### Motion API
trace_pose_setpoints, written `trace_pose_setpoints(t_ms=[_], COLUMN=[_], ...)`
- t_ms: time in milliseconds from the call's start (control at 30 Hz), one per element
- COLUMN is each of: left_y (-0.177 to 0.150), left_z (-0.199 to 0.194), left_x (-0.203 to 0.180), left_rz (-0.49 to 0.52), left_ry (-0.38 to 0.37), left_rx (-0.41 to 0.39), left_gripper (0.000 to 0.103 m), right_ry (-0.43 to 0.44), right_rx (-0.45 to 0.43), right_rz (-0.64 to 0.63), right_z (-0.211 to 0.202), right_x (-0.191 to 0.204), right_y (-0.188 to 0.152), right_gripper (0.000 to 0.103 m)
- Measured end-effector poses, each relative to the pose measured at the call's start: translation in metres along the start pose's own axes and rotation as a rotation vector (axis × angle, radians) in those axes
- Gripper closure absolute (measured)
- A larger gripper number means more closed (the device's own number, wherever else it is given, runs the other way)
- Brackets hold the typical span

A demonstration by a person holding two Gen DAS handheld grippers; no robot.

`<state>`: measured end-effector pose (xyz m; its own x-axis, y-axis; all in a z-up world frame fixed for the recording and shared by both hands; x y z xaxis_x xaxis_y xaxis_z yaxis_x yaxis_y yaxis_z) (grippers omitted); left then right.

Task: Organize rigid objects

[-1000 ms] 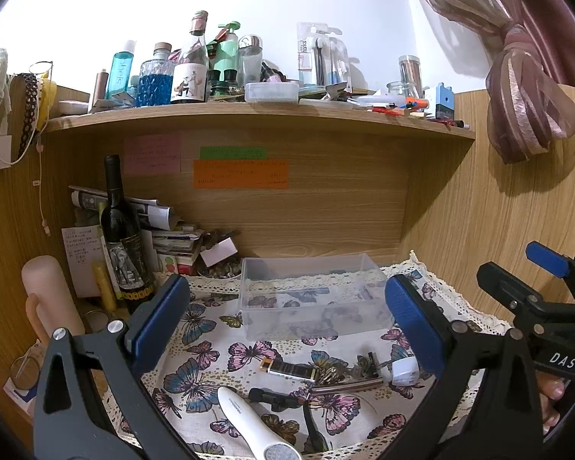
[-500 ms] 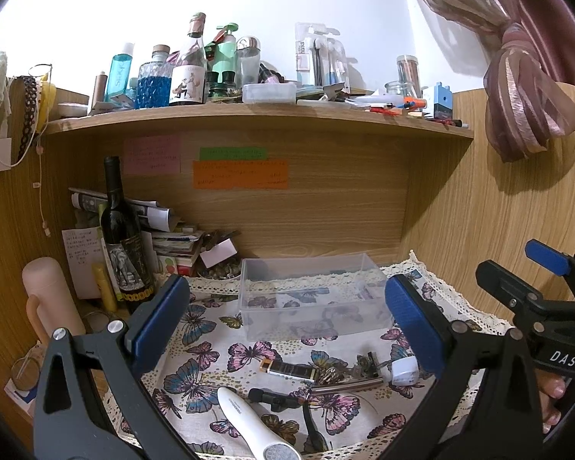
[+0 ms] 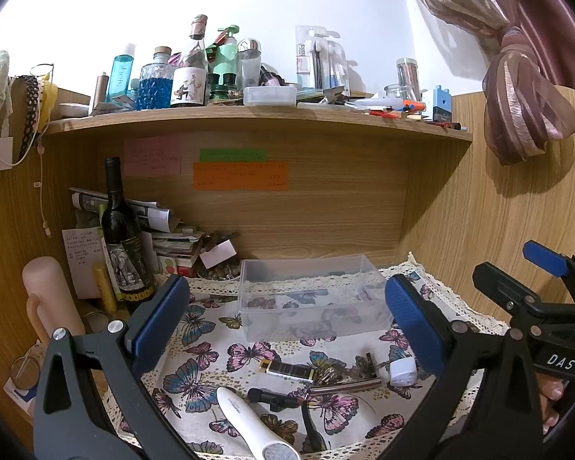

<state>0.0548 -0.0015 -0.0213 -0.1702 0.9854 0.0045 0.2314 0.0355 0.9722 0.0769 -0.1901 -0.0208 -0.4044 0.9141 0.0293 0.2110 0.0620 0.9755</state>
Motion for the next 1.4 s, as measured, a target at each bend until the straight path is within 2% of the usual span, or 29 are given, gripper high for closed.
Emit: trace_pose_setpoints(t_ms=[833,967,1133,1267,1400], left_y=[-0.003,-0.015,-0.047,-0.077,-0.105], left_z=[-0.002,0.011,0.033,0.047,0.055], left_x=[-0.006,-0.007,-0.004,-0.003,-0.005], left_rz=[0.004,0.025,0.018,0.017,0.035], left_ry=[0.004,0.031,0.042,0.034,0.054], left_rx=[0.02,0.072,0.2,0.289,0.349], left_gripper=[0.0,0.0,0.0,0.0,0.0], right_ry=[0.004,0.019,0.105,0.071,0.08], right_rx=[-0.002,0.001,-0.005,0.041,0.078], right_rz=[-0.003,0.004,0.067,0.054,0.051], right_z=[-0.002,0.003,0.011,0.024,0.036], right_x=[0.003,0.003,-0.002,-0.005,-0.008], right_y=[0.001,-0.002,-0.011,-0.019,-0.03], right_gripper=[0.0,0.0,0.0,0.0,0.0])
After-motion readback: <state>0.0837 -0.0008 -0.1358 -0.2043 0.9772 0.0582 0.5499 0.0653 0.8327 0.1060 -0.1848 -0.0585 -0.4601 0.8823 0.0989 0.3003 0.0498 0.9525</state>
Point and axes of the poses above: each gripper's, at about its wrist camera, not at the fingertips, and z roughly the way its jaws point, x to its left, y to its top, the point moved 5 cm from there along z, roughly the way its jaws point, and after that the axes turned 10 degrees about y, right-handed, at the moved point
